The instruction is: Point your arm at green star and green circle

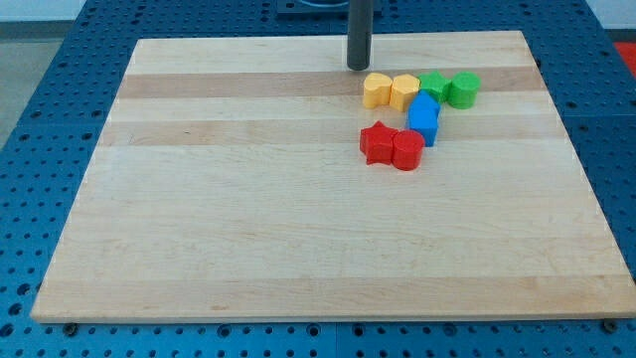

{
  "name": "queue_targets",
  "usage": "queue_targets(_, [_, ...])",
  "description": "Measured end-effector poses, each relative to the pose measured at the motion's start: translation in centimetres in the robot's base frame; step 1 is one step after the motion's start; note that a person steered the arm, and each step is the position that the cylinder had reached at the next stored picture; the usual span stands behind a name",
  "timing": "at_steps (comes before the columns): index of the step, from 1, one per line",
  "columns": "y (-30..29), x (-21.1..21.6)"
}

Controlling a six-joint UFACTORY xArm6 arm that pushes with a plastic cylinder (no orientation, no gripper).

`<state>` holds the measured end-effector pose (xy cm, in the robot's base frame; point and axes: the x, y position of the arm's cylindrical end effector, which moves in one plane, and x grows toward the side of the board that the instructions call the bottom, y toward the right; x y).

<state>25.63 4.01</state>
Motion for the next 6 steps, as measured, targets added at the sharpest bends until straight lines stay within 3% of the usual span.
queue_targets(6, [10.3,0.1])
